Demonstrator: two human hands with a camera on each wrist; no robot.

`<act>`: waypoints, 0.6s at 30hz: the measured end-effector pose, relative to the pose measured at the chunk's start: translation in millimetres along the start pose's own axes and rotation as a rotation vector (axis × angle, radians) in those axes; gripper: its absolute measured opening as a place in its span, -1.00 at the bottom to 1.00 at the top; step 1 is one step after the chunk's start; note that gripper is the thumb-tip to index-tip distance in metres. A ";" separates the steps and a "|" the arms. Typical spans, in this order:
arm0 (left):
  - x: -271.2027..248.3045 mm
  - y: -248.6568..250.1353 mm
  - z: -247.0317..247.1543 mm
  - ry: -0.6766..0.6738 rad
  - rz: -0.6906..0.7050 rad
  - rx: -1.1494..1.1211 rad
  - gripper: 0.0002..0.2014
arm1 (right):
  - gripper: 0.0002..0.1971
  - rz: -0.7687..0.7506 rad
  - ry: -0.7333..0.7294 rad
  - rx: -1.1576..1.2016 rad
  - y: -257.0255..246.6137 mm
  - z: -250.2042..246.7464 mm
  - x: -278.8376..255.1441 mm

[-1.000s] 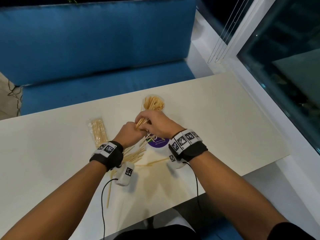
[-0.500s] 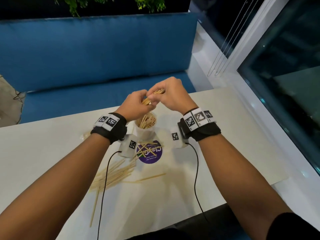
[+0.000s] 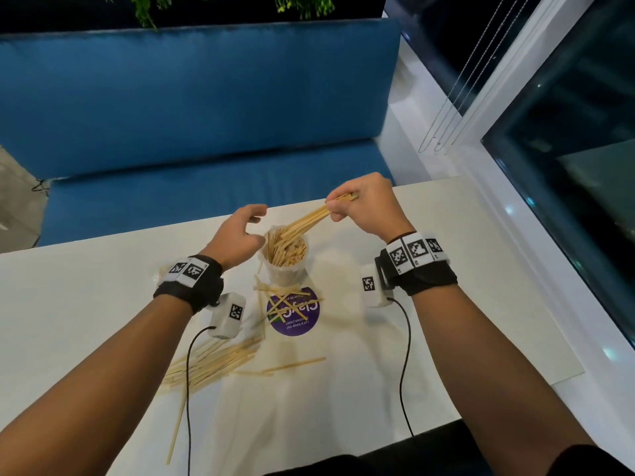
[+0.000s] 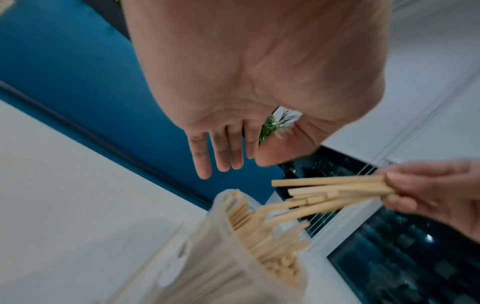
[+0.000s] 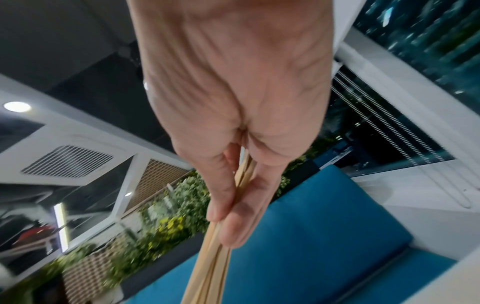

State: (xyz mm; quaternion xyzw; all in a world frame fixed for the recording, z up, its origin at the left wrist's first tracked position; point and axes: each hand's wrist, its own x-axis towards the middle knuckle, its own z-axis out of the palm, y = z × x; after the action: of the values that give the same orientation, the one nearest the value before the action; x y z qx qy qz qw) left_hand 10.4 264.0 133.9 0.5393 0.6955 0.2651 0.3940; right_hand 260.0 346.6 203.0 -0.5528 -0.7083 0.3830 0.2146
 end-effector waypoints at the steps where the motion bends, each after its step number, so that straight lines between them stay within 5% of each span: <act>1: 0.2 -5.1 2.3 -0.060 -0.012 0.045 -0.27 | -0.95 -0.005 -0.008 -0.030 -3.3 5.8 0.6; 4: -0.6 -17.4 12.0 -0.229 -0.035 0.166 0.03 | -0.94 -0.022 -0.057 -0.126 -15.1 26.1 4.7; 7: -3.1 -24.3 22.7 -0.247 -0.013 0.228 0.16 | -0.91 -0.060 -0.094 -0.300 -26.3 44.8 7.7; 18: -11.1 -30.0 35.7 -0.096 0.010 0.183 0.12 | -0.89 -0.047 -0.029 -0.396 -40.3 70.9 7.6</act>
State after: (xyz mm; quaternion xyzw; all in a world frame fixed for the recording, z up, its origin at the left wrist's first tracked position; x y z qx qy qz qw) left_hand 25.2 243.0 93.4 0.5887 0.6944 0.1763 0.3743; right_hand 181.2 328.2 190.0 -0.5619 -0.7856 0.2388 0.1003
